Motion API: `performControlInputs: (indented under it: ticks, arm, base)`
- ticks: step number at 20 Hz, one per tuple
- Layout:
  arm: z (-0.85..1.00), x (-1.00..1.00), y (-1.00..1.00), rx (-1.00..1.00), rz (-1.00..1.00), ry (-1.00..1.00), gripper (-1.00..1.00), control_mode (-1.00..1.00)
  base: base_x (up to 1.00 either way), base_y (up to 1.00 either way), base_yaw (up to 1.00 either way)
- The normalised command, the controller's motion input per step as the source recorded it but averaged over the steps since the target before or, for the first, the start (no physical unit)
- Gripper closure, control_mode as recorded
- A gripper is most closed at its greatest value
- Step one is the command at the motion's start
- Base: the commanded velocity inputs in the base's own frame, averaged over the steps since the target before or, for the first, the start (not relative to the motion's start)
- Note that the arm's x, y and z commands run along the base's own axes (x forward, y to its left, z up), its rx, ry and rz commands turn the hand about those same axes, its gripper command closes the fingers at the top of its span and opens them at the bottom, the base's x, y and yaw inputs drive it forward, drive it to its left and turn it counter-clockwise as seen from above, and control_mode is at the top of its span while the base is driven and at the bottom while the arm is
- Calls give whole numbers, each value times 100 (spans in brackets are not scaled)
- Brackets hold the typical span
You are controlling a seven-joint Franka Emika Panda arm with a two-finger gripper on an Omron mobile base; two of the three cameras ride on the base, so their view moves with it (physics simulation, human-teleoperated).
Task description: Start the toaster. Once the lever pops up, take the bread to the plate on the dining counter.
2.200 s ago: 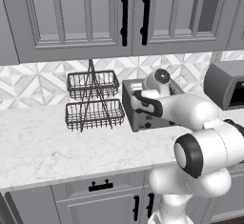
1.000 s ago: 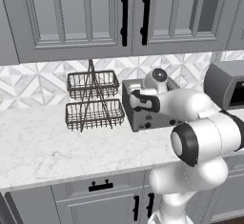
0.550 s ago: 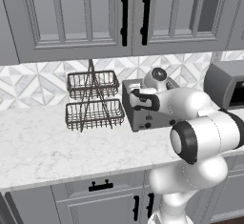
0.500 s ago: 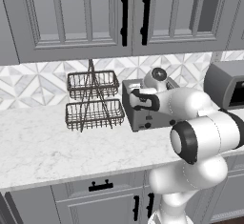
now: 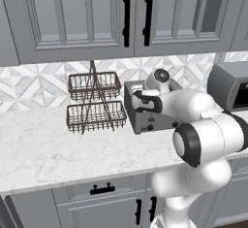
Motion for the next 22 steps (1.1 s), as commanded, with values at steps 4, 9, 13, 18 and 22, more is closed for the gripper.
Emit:
performControlInputs:
  ticks: [4,9,13,18,22]
  arm:
    - [0,0,0,0,0,0,-100,-100]
    - [0,0,0,0,0,0,-100,-100]
    - [0,0,0,0,0,0,-100,-100]
    - [0,0,0,0,0,0,-100,-100]
    - [0,0,0,0,0,0,-100,-100]
  base:
    - [0,0,0]
    - [0,0,0]
    - [0,0,0]
    - [0,0,0]
    - [0,0,0]
